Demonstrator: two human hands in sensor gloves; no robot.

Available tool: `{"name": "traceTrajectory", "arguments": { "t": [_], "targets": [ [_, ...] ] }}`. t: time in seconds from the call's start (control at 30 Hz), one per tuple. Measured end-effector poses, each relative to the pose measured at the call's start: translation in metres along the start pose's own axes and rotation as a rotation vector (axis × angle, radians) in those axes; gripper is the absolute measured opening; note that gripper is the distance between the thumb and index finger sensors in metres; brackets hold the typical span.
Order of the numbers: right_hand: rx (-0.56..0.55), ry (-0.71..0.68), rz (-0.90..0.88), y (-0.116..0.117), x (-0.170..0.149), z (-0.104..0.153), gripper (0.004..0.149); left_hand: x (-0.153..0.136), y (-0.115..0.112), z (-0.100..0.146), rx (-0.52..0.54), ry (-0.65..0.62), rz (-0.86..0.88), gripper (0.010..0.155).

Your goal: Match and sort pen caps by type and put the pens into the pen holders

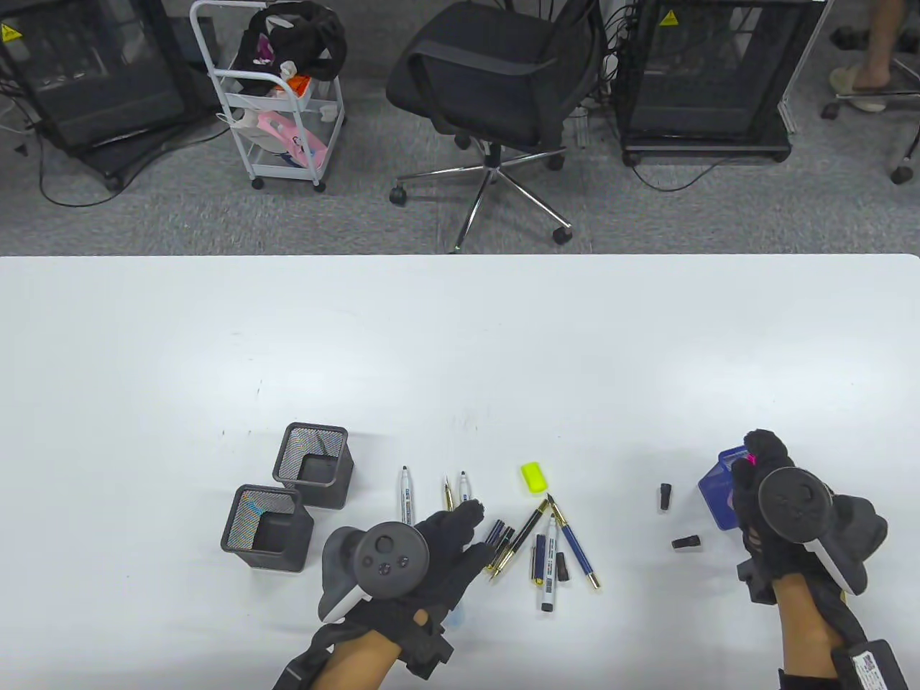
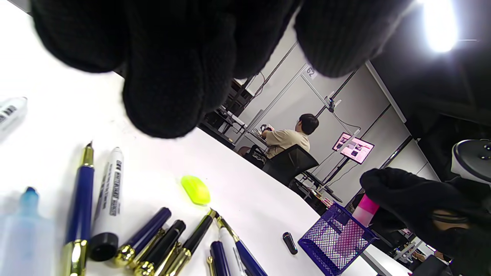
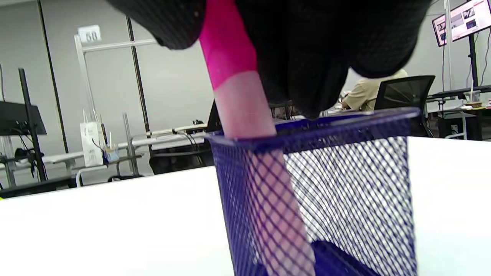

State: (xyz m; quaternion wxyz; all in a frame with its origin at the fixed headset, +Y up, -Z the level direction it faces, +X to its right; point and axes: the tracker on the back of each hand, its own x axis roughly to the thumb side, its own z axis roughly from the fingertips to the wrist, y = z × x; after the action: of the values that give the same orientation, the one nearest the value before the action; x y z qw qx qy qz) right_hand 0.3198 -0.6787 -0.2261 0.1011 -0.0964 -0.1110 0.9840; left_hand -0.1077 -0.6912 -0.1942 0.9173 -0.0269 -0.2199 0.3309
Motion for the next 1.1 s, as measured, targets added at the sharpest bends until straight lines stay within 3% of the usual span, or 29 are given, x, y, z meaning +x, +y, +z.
{"name": "traceTrajectory", "arguments": {
  "t": [0.5,0.73,0.9,1.1],
  "targets": [
    [0.134,0.061,0.064,0.008,-0.004,-0.002,0.053,-0.001,-0.002,-0.001,-0.027,0.005,-0.030,0.065],
    [0.141,0.078,0.062,0.004,-0.003,-0.001,0.058,-0.001,-0.002,-0.001,-0.034,0.011,-0.030,0.065],
    [0.113,0.048,0.050,-0.008,0.006,0.002,0.067,-0.002,-0.001,-0.002,-0.032,0.013,-0.026,0.065],
    [0.019,-0.074,0.066,-0.028,0.040,0.015,0.074,-0.003,-0.001,-0.002,-0.035,0.020,-0.030,0.065]
  ]
}}
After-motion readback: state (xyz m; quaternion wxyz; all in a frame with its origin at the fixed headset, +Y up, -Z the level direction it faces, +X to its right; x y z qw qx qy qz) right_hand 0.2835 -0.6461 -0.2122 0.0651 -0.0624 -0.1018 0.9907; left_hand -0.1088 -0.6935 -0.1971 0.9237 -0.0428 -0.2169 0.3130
